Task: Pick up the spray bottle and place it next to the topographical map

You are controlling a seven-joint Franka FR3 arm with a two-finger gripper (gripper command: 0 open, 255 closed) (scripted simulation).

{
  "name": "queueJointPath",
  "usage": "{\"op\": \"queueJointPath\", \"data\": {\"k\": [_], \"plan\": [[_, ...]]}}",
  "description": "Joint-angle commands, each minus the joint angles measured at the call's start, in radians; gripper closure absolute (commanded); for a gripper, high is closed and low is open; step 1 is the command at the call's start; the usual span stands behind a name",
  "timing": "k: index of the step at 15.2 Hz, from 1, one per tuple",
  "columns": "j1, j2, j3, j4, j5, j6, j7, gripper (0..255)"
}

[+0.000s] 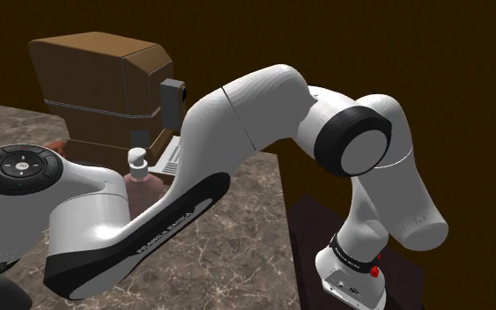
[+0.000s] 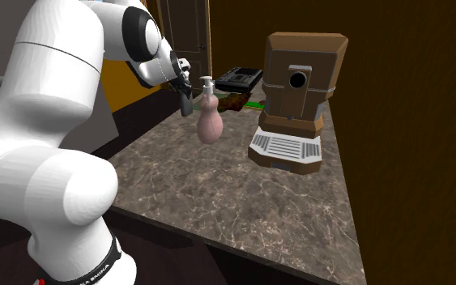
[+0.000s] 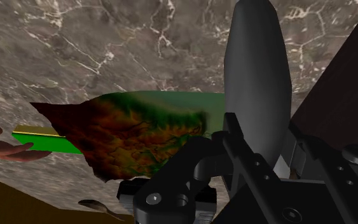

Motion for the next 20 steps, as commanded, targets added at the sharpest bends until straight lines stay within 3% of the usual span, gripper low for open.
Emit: {"op": "queueJointPath", "data": {"k": [1,7,8,13,17,20], "plan": [[0.0,0.003,-0.002,-0.001,-0.001,0.005,0.001,255],[0.0,0.003,-0.002,-0.001,-0.001,0.005,0.001,255],[0.0,0.003,-0.002,-0.001,-0.001,0.005,0.001,0],[0.0,0.003,-0.002,-0.001,-0.001,0.005,0.001,0],[-0.01,-0.135,0.016,-0.12,0.008,-0.016,0.005,0],[-0.01,-0.135,0.016,-0.12,0.008,-0.016,0.005,0]]}}
